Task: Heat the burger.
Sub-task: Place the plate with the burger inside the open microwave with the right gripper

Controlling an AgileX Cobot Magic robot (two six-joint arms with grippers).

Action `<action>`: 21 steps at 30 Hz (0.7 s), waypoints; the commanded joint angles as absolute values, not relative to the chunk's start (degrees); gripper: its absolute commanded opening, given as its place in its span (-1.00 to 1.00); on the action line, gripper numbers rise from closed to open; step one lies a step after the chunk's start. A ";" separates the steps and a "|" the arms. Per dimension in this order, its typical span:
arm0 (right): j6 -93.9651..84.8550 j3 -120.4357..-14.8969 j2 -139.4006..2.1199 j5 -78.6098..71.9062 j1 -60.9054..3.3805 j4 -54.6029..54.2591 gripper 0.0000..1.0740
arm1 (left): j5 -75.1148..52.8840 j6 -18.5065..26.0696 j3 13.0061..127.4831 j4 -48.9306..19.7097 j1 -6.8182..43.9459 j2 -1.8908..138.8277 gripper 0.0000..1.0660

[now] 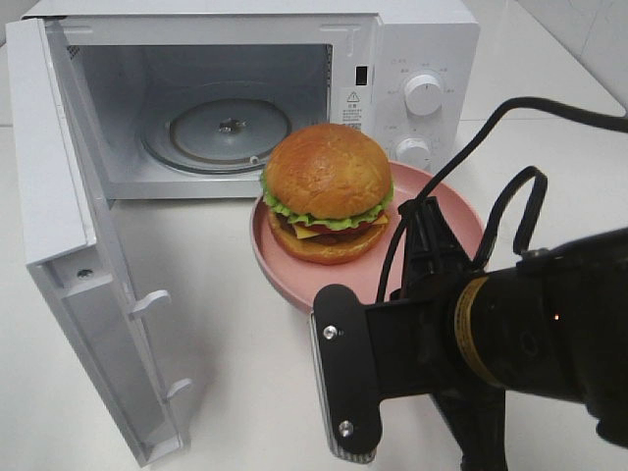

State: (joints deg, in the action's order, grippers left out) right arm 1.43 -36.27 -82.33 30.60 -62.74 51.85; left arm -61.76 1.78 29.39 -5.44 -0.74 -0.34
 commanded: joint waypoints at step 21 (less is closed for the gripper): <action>-49.96 -39.88 -81.99 15.53 -46.07 28.36 -1.00 | -61.13 1.49 29.45 -5.44 -0.63 -1.26 0.88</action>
